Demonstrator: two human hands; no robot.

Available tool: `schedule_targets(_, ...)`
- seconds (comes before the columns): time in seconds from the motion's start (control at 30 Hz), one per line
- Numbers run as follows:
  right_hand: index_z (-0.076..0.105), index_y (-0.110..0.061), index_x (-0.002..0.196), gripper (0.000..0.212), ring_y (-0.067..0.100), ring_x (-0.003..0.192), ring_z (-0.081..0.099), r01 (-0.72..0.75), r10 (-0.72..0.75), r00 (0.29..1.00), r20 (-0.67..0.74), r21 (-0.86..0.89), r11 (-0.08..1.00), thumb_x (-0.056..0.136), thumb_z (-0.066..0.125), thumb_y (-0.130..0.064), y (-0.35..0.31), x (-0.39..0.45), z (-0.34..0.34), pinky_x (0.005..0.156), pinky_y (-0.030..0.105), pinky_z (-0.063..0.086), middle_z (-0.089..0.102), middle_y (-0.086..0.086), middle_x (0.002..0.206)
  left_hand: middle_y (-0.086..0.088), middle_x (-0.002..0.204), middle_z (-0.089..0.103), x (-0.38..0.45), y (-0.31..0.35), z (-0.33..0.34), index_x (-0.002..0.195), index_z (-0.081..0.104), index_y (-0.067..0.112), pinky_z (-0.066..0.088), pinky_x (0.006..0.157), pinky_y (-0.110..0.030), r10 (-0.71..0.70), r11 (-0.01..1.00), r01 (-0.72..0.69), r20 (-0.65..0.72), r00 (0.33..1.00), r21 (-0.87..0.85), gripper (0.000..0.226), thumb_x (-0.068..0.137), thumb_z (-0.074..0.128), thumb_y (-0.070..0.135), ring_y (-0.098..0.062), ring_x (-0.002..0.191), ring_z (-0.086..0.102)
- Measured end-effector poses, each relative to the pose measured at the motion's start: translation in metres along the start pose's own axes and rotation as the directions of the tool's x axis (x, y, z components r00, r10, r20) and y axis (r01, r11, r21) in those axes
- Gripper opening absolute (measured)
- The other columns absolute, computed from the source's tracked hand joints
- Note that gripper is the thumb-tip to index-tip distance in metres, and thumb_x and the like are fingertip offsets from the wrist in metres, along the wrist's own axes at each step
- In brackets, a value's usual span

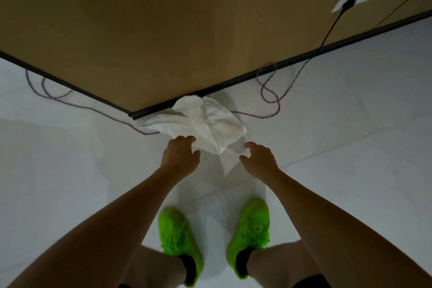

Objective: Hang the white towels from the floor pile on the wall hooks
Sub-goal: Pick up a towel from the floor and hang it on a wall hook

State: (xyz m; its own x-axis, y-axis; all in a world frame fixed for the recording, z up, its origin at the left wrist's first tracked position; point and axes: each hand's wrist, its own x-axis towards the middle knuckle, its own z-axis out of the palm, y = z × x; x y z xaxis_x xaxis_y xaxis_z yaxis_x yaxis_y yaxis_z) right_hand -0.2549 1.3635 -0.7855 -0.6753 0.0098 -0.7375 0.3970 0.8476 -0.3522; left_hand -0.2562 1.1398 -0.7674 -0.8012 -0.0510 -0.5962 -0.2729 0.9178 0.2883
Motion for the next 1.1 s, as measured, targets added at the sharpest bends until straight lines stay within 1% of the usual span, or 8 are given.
schedule_targets(0.2, 0.044, -0.016, 0.144, 0.056, 0.030, 0.127, 0.052, -0.019, 0.019, 1.000, 0.000, 0.039, 0.999, 0.094, 0.060, -0.033, 0.038, 0.174, 0.087, 0.100, 0.036, 0.046, 0.056, 0.012, 0.137, -0.010, 0.140, 0.051, 0.131, -0.042, 0.127, 0.140, 0.049, 0.019, 0.047, 0.102, -0.041, -0.081, 0.995, 0.081, -0.005, 0.997, -0.055, 0.050, 0.094, 0.059, 0.032, -0.028, 0.126, 0.051)
schedule_targets(0.4, 0.017, -0.010, 0.154, 0.102, 0.036, 0.132, 0.044, -0.127, 0.278, 0.925, -0.257, 0.480, 0.868, 0.076, 0.080, -0.033, 0.037, 0.274, 0.158, 0.108, 0.046, 0.041, 0.033, 0.021, 0.150, -0.007, 0.150, 0.037, 0.212, -0.071, 0.209, 0.148, 0.032, 0.021, 0.040, 0.108, -0.046, -0.052, 0.998, 0.051, -0.027, 0.998, -0.029, 0.080, 0.083, 0.072, 0.046, -0.030, 0.136, 0.035)
schedule_targets(0.5, 0.053, -0.005, 0.129, 0.059, 0.036, 0.112, 0.061, -0.091, 0.273, 0.915, -0.298, 0.505, 0.858, 0.077, 0.075, -0.023, 0.041, 0.289, 0.162, 0.091, 0.040, 0.052, 0.063, 0.019, 0.122, -0.008, 0.146, 0.041, 0.228, -0.066, 0.220, 0.148, 0.022, 0.022, 0.042, 0.106, -0.050, -0.122, 0.992, 0.121, 0.014, 0.992, 0.032, 0.103, 0.069, 0.076, 0.061, -0.033, 0.135, 0.038)
schedule_targets(0.57, 0.065, -0.004, 0.108, 0.035, 0.035, 0.100, 0.066, -0.086, 0.225, 0.938, -0.265, 0.450, 0.889, 0.080, 0.071, -0.023, 0.038, 0.275, 0.155, 0.082, 0.038, 0.054, 0.070, 0.016, 0.105, -0.013, 0.138, 0.049, 0.220, -0.059, 0.218, 0.147, 0.021, 0.019, 0.049, 0.098, -0.047, -0.174, 0.984, 0.177, 0.076, 0.982, -0.035, 0.093, 0.076, 0.074, 0.050, -0.035, 0.125, 0.050)
schedule_targets(0.67, 0.066, -0.004, 0.096, 0.024, 0.030, 0.088, 0.064, 0.006, 0.126, 0.956, -0.266, 0.445, 0.895, 0.083, 0.072, -0.024, 0.019, 0.224, 0.123, 0.070, 0.032, 0.048, 0.069, 0.012, 0.092, -0.013, 0.121, 0.060, 0.180, -0.048, 0.183, 0.134, 0.043, 0.015, 0.056, 0.079, -0.035, -0.222, 0.961, 0.237, 0.119, 0.968, -0.142, 0.049, 0.090, 0.061, 0.025, -0.031, 0.103, 0.062)
schedule_targets(0.73, 0.064, -0.005, 0.089, 0.021, 0.028, 0.083, 0.062, 0.074, 0.046, 0.967, -0.252, 0.444, 0.893, 0.084, 0.072, -0.024, -0.003, 0.177, 0.088, 0.070, 0.032, 0.048, 0.064, 0.007, 0.084, -0.009, 0.119, 0.062, 0.142, -0.036, 0.139, 0.131, 0.051, 0.019, 0.052, 0.070, -0.029, -0.233, 0.951, 0.254, 0.131, 0.964, -0.176, 0.045, 0.088, 0.065, 0.025, -0.026, 0.097, 0.062)
schedule_targets(1.0, 0.068, -0.005, 0.101, 0.027, 0.023, 0.091, 0.066, 0.225, -0.099, 0.958, -0.270, 0.487, 0.844, 0.086, 0.070, -0.028, -0.144, -0.056, -0.121, 0.083, 0.040, 0.057, 0.069, 0.008, 0.096, 0.001, 0.139, 0.055, -0.051, 0.091, -0.115, 0.147, 0.037, 0.021, 0.045, 0.103, -0.037, 0.031, 0.975, -0.004, 0.118, 0.992, -0.221, 0.092, 0.072, 0.080, 0.051, -0.023, 0.125, 0.053)
schedule_targets(1.1, 0.068, -0.010, 0.082, 0.010, 0.026, 0.084, 0.070, 0.279, -0.123, 0.950, -0.288, 0.602, 0.748, 0.081, 0.073, -0.019, -0.189, -0.147, -0.219, 0.076, 0.048, 0.060, 0.070, 0.011, 0.087, 0.004, 0.122, 0.063, -0.117, 0.145, -0.215, 0.128, 0.055, 0.019, 0.049, 0.092, -0.031, 0.097, 0.948, -0.093, -0.002, 0.995, -0.304, 0.056, 0.082, 0.073, 0.045, -0.020, 0.112, 0.060)
